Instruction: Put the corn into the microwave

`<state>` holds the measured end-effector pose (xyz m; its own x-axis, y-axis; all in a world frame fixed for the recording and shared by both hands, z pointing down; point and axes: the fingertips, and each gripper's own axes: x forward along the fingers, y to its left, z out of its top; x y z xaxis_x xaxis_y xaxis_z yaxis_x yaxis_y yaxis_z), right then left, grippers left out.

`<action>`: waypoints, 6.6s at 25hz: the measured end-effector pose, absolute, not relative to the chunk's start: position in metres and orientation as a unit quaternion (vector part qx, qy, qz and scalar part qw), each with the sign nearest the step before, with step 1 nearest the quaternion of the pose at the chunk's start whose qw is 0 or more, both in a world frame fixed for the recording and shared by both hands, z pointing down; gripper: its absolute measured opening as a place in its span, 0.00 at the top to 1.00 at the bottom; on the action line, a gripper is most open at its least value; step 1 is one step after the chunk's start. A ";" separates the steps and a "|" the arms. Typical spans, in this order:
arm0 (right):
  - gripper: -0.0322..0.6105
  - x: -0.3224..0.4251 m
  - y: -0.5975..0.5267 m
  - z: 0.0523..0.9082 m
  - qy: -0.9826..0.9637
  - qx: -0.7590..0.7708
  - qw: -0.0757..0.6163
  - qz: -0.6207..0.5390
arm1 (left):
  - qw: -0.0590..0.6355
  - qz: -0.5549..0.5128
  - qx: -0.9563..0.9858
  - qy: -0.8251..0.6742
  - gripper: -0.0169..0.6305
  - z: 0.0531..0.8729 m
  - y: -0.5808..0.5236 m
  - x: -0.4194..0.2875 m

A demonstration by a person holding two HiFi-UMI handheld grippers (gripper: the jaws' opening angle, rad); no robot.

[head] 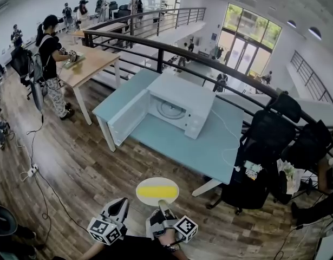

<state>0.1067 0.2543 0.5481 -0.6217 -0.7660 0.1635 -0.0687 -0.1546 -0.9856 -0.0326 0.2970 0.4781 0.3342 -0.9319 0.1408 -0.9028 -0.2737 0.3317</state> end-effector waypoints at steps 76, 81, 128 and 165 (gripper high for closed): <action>0.91 0.147 0.002 0.567 0.581 -0.384 0.260 -0.669 | 0.196 -0.038 0.803 -0.562 0.97 0.497 0.031 -0.001; 0.91 0.133 -0.021 0.568 0.582 -0.375 0.262 -0.672 | 0.198 -0.038 0.802 -0.562 0.97 0.497 0.005 -0.011; 0.91 0.037 -0.188 0.618 0.489 -0.466 0.312 -0.668 | 0.203 -0.003 0.883 -0.423 0.97 0.494 -0.212 -0.074; 0.91 0.029 -0.283 0.698 0.451 -0.488 0.346 -0.663 | 0.230 -0.005 0.862 -0.452 0.97 0.521 -0.254 -0.091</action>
<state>0.0293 -0.2828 0.6983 -0.2851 -0.8983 0.3343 0.0179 -0.3537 -0.9352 -0.0910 -0.2536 0.5207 0.5904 -0.7823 0.1986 -0.7773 -0.4849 0.4008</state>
